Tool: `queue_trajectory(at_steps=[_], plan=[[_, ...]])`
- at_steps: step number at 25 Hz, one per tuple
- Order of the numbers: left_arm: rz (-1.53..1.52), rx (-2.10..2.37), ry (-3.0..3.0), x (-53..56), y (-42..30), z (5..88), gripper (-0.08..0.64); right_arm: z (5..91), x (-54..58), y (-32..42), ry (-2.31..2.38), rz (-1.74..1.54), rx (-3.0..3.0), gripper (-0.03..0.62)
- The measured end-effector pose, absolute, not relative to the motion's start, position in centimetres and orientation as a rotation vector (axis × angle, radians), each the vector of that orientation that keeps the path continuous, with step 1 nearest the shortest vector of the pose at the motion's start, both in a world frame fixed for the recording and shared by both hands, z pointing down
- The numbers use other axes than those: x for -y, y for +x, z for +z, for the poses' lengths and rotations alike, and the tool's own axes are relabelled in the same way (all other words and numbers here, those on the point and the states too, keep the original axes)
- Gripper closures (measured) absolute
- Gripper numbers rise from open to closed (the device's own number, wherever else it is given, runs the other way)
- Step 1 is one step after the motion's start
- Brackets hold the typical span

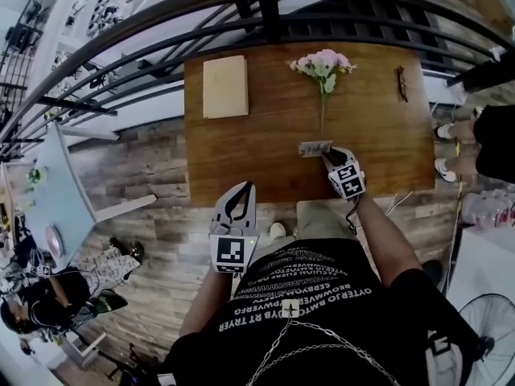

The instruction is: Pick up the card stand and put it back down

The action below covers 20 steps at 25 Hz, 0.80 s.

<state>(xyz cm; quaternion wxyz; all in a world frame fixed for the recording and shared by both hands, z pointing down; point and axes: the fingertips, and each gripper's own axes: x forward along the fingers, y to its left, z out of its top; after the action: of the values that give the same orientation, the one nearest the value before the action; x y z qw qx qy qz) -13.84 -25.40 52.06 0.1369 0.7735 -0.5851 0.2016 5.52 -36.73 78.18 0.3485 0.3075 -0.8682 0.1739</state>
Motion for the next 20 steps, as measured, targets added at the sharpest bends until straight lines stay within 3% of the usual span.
queue_trajectory(at_steps=[8,9,12,20], plan=[[0.555,1.751,2.287,23.9,-14.5,49.8,0.531,77.1,36.1,8.2,0.918,0.480,2.214,0.419],[0.556,1.752,2.302,23.5,-14.5,49.4,0.531,76.0,36.1,8.9,0.980,0.465,2.213,0.428],[0.545,1.761,2.367,23.0,-14.3,47.7,0.531,71.3,36.2,11.1,1.165,0.409,2.208,0.568],[0.443,1.877,2.456,18.9,-15.7,41.6,0.531,55.8,28.9,12.4,1.305,0.257,2.399,0.578]])
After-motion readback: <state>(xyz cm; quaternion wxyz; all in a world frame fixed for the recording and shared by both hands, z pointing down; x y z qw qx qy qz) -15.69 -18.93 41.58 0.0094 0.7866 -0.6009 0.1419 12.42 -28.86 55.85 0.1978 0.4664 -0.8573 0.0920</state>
